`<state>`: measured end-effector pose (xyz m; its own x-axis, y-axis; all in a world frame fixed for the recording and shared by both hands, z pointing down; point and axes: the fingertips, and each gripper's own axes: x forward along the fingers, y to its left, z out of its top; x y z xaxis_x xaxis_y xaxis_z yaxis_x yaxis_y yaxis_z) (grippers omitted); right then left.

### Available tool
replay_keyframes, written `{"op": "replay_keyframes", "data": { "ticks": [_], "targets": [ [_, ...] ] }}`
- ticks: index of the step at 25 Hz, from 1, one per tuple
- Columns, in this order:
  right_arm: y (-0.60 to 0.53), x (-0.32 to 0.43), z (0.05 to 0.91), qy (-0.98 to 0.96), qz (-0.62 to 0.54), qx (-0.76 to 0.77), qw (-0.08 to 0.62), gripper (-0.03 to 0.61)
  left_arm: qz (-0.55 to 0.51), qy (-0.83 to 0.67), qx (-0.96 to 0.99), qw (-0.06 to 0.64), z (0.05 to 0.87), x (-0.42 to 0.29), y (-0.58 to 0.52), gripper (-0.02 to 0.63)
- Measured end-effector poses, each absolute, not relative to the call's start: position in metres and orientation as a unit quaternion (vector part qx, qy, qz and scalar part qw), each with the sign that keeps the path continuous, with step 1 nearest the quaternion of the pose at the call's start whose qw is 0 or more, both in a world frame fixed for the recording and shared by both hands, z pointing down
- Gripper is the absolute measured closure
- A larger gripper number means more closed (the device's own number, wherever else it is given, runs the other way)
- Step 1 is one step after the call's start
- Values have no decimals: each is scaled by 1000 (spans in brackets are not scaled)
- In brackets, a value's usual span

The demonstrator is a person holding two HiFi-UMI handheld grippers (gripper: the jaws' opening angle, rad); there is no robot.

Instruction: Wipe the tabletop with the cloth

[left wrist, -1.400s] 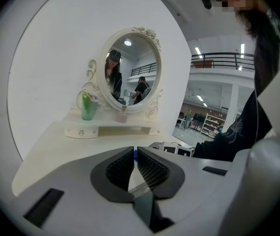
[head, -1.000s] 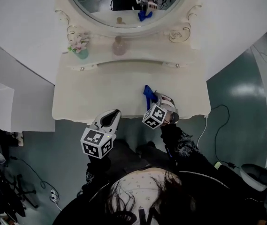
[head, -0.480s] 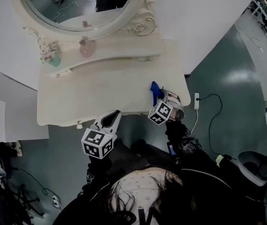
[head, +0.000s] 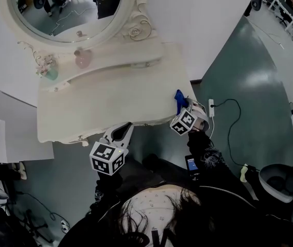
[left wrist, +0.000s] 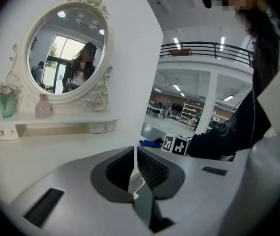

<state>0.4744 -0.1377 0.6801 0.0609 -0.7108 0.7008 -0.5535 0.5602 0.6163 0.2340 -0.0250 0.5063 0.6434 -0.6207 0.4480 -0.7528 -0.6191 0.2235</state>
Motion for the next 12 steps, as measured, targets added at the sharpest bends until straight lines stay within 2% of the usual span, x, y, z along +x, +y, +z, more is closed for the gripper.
{"op": "replay_keyframes", "data": {
  "ticks": [12],
  "targets": [
    [-128, 528, 674, -662, -65, 491, 562, 508, 177, -403, 875, 200, 508, 239, 6, 612]
  ]
}}
